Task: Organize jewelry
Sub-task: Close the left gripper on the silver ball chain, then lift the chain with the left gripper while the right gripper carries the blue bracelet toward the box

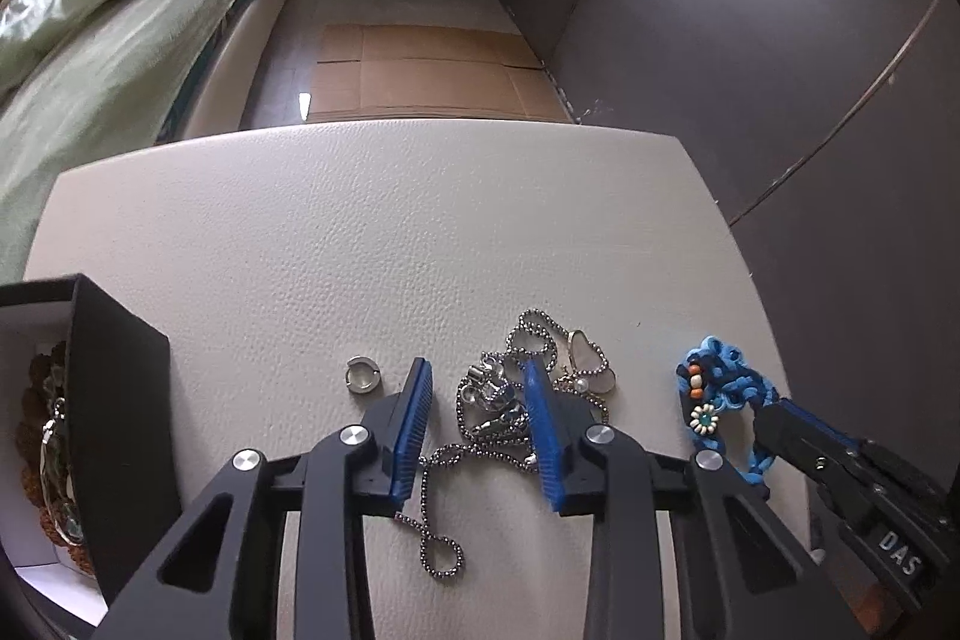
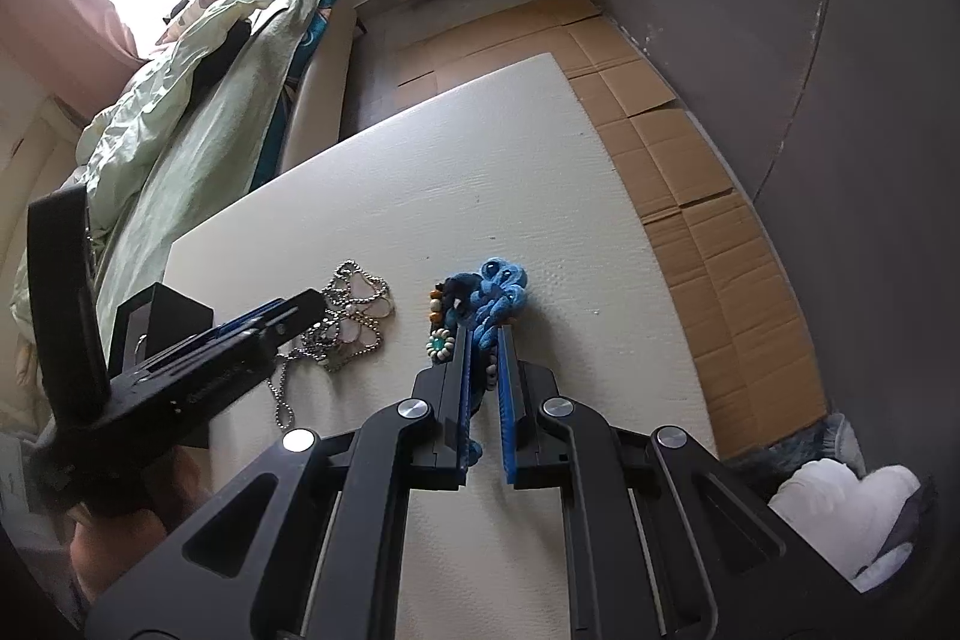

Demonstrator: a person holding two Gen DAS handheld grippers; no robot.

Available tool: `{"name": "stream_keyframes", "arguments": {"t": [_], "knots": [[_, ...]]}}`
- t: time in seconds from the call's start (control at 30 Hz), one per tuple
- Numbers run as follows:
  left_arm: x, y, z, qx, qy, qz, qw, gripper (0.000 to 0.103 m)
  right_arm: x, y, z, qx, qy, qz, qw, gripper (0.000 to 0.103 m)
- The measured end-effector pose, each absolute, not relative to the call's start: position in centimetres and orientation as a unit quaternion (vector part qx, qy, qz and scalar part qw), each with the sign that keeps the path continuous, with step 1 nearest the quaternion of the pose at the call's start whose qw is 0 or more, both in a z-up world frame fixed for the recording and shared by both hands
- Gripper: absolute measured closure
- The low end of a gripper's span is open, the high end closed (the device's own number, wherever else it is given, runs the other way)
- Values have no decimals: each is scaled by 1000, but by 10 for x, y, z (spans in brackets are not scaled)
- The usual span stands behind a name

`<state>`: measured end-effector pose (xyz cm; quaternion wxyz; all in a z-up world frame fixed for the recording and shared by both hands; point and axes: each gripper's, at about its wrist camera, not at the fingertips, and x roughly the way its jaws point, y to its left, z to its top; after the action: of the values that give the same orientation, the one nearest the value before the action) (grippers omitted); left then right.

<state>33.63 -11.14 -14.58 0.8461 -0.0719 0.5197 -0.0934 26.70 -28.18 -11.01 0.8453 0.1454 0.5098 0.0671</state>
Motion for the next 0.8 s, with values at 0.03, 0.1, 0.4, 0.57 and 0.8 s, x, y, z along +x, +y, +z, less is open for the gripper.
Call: {"name": "stream_keyframes", "arguments": {"t": [0.03, 0.1, 0.4, 0.57, 0.8], "knots": [[335, -114, -146, -62, 519, -90, 848, 74, 267, -281, -109, 145, 509, 67, 846, 94], [333, -120, -146, -34, 520, -80, 850, 79, 266, -282, -107, 148, 507, 65, 847, 94], [327, -116, -134, -31, 523, -100, 846, 87, 259, -268, -91, 148, 496, 77, 852, 94], [317, -102, -105, -42, 502, -110, 857, 86, 255, -261, -81, 151, 484, 83, 858, 94], [300, -80, -54, -47, 464, -116, 877, 86, 250, -254, -60, 171, 450, 98, 871, 94]]}}
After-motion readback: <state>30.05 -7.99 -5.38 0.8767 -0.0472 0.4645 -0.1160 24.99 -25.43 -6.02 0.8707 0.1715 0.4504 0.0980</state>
